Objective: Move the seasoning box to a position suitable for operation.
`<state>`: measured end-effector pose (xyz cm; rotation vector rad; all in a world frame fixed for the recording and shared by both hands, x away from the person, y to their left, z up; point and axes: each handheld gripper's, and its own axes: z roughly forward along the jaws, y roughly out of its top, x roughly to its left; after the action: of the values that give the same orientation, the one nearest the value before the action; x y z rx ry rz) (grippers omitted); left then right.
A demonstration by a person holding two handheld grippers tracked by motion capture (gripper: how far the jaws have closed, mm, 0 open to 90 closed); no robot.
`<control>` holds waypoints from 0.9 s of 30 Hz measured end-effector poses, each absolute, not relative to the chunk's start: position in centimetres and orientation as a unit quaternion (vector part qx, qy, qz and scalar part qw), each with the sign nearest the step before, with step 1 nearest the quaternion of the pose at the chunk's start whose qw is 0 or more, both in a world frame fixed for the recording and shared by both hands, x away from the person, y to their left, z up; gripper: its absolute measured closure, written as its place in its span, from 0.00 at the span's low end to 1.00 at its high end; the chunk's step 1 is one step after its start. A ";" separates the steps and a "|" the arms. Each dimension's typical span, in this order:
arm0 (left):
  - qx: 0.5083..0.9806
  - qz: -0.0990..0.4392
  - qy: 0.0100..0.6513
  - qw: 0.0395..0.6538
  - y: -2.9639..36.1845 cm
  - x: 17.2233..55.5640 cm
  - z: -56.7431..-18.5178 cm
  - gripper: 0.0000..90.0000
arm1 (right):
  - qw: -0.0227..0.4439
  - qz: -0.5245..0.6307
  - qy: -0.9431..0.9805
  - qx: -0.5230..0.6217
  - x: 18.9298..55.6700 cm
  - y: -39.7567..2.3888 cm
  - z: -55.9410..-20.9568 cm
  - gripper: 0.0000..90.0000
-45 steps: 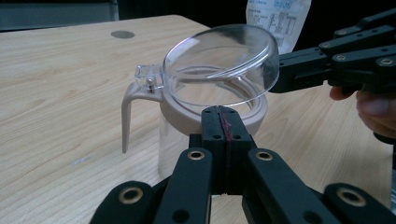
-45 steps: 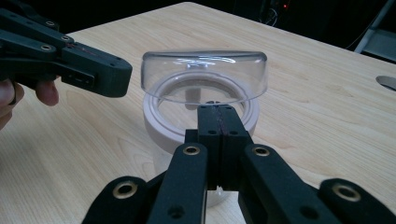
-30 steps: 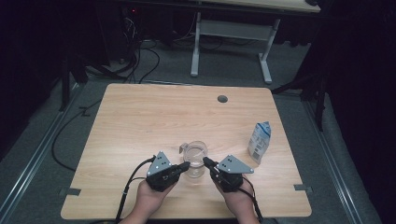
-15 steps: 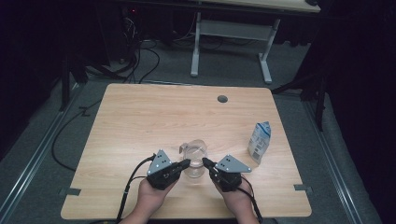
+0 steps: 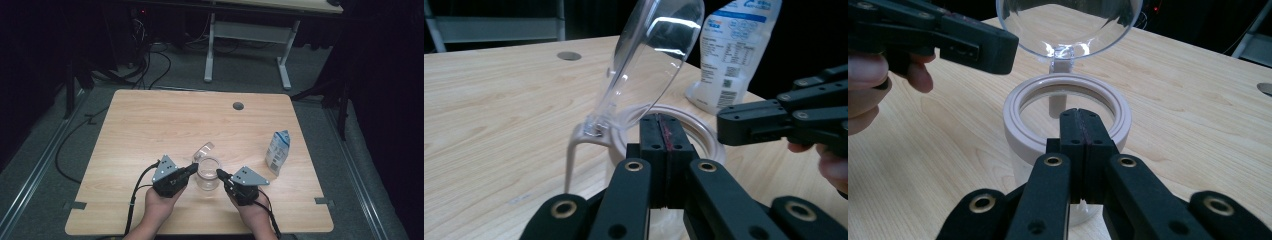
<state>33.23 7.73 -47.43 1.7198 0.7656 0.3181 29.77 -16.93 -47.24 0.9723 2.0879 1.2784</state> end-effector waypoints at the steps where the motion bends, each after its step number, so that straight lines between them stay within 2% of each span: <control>1: 0.734 0.137 0.329 0.578 7.8 33.3 -47.4 1.00 | 0.251 0.470 0.767 0.357 29.8 -16.9 -47.2 1.00; 12: 0.735 0.142 0.336 0.572 8.7 33.7 -47.6 0.99 | 0.252 0.471 0.768 0.355 29.8 -16.9 -47.3 1.00; 15: 0.744 0.145 0.332 0.561 9.2 33.6 -48.0 0.97 | 0.254 0.469 0.767 0.358 29.7 -16.8 -47.1 0.97; 22: 0.778 0.144 0.342 0.507 11.3 33.5 -50.4 0.90 | 0.255 0.471 0.756 0.376 30.0 -18.2 -47.2 0.95; 27: 0.773 0.156 0.358 0.500 13.2 33.0 -51.3 0.85 | 0.257 0.466 0.749 0.394 30.1 -19.4 -47.6 0.94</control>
<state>32.97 13.25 -51.30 1.8679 0.8660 0.3778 30.10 -19.44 -47.64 1.0692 2.0333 1.2641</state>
